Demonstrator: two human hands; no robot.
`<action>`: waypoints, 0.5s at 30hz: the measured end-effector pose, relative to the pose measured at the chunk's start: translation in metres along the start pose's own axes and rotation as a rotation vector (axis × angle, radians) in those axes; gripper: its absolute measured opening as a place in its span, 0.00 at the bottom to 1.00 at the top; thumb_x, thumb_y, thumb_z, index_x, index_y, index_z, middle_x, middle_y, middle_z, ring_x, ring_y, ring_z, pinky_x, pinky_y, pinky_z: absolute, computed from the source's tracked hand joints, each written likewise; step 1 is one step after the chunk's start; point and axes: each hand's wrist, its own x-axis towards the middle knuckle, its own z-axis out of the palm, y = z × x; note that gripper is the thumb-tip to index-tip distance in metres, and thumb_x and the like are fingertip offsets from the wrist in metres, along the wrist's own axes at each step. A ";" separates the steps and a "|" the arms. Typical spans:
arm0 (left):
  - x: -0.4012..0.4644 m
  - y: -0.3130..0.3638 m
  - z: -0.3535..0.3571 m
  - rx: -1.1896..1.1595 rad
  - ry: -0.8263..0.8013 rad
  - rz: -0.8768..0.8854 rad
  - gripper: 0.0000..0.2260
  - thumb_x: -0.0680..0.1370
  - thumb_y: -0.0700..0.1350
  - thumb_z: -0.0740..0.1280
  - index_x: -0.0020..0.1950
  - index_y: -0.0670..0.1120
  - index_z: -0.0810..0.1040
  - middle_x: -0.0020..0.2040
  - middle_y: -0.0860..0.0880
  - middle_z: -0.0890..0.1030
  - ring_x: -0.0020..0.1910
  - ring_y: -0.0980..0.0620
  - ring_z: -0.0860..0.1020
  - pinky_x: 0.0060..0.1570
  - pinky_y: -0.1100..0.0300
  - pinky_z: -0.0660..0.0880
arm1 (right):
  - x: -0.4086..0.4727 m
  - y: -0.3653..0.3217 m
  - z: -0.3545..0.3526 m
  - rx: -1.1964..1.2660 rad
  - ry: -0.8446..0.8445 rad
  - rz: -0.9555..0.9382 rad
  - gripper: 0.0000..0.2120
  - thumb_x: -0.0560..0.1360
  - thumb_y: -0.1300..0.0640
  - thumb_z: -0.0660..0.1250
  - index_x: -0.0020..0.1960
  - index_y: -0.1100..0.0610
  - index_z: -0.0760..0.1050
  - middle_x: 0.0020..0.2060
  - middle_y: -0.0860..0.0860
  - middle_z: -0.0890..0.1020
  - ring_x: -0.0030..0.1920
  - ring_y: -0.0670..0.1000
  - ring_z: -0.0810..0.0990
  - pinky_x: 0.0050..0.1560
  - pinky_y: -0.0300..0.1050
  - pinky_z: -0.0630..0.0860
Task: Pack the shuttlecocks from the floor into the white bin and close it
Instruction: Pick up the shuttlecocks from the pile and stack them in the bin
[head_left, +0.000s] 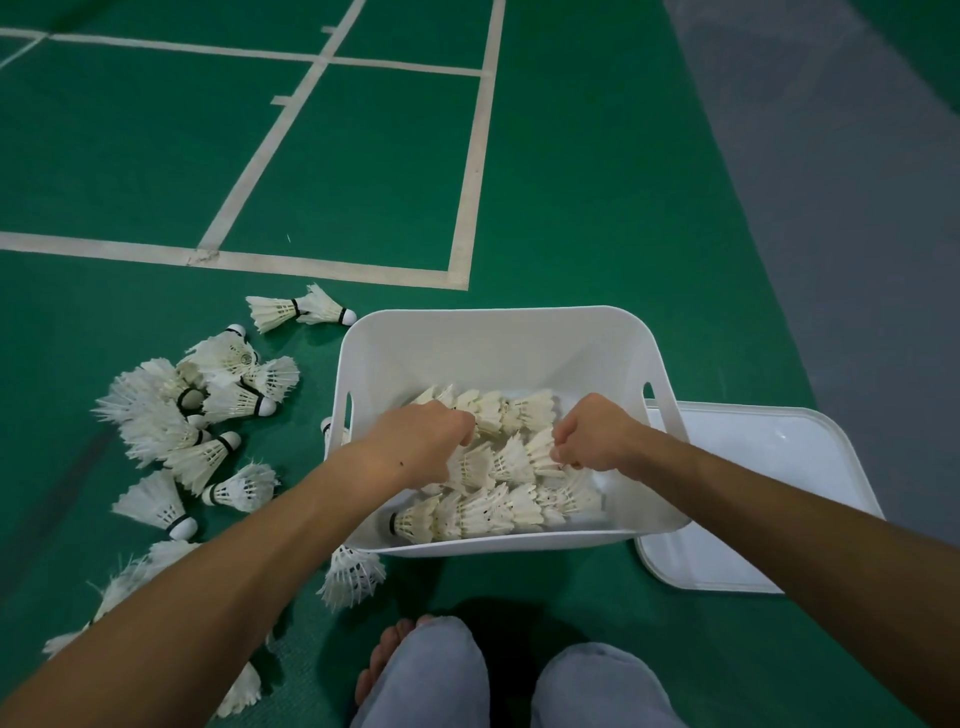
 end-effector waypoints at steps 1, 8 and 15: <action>0.001 -0.001 0.000 -0.021 -0.003 0.000 0.21 0.79 0.42 0.74 0.70 0.50 0.75 0.63 0.47 0.81 0.57 0.46 0.80 0.57 0.49 0.80 | 0.002 -0.001 0.001 0.030 -0.006 0.013 0.11 0.76 0.62 0.72 0.57 0.63 0.84 0.45 0.56 0.85 0.44 0.53 0.81 0.46 0.48 0.81; -0.005 -0.007 -0.004 -0.208 -0.009 -0.036 0.21 0.78 0.47 0.76 0.70 0.52 0.74 0.63 0.49 0.80 0.56 0.49 0.79 0.58 0.50 0.79 | 0.006 -0.001 0.018 0.146 -0.001 0.122 0.15 0.74 0.62 0.78 0.58 0.68 0.83 0.44 0.60 0.86 0.34 0.51 0.78 0.33 0.41 0.74; -0.041 -0.003 -0.026 -0.420 0.220 -0.011 0.14 0.80 0.47 0.73 0.66 0.51 0.79 0.61 0.54 0.82 0.53 0.55 0.83 0.53 0.56 0.81 | -0.015 -0.005 -0.005 -0.008 0.099 -0.055 0.09 0.74 0.61 0.78 0.53 0.63 0.87 0.47 0.53 0.88 0.39 0.48 0.82 0.42 0.42 0.79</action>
